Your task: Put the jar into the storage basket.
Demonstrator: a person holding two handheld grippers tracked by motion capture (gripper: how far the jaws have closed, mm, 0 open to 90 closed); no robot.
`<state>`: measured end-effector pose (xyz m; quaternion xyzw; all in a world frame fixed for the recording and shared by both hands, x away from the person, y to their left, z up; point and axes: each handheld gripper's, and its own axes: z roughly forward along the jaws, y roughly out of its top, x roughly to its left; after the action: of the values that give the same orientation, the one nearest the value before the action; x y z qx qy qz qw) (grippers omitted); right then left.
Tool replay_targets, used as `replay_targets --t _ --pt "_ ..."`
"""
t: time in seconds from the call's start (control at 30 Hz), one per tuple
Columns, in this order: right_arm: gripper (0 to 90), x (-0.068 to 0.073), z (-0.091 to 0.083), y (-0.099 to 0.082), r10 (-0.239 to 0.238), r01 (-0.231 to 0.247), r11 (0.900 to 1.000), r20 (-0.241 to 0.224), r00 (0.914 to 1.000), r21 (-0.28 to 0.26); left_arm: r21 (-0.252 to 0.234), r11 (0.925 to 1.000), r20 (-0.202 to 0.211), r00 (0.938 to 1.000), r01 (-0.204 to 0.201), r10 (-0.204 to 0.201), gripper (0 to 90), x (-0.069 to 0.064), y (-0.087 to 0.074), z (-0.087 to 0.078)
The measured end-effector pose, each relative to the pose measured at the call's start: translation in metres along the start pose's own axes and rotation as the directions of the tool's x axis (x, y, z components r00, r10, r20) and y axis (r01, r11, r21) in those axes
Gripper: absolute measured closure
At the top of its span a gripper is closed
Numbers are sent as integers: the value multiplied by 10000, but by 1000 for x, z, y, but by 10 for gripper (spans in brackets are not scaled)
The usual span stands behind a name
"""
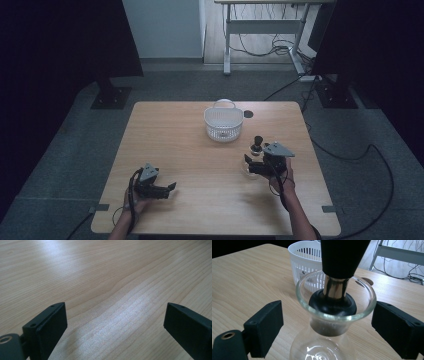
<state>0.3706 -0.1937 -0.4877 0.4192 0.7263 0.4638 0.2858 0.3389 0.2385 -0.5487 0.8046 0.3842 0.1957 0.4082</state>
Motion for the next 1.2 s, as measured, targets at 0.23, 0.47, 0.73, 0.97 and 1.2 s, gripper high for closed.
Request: replay_targets --t 0.23,0.47,0.73,0.97,1.2 --pt "155 -1 7 0 47 -47 10000 71 10000 7 1 10000 10 10000 6 -6 47 0 0 0" --pt "312 -1 13 -1 43 -44 10000 114 9999 84 10 10000 16 10000 1 -1 47 0 0 0" --pt "480 -4 12 -3 209 -209 9998 -115 9997 -23 18 10000 8 10000 -10 10 47 0 0 0" --pt "484 -4 12 -4 69 -70 9999 -100 9999 -80 21 10000 -4 10000 -16 16 47 0 0 0" --pt "485 -8 9 -4 359 -366 9990 -242 9991 -267 25 10000 9 10000 -4 4 47 0 0 0"
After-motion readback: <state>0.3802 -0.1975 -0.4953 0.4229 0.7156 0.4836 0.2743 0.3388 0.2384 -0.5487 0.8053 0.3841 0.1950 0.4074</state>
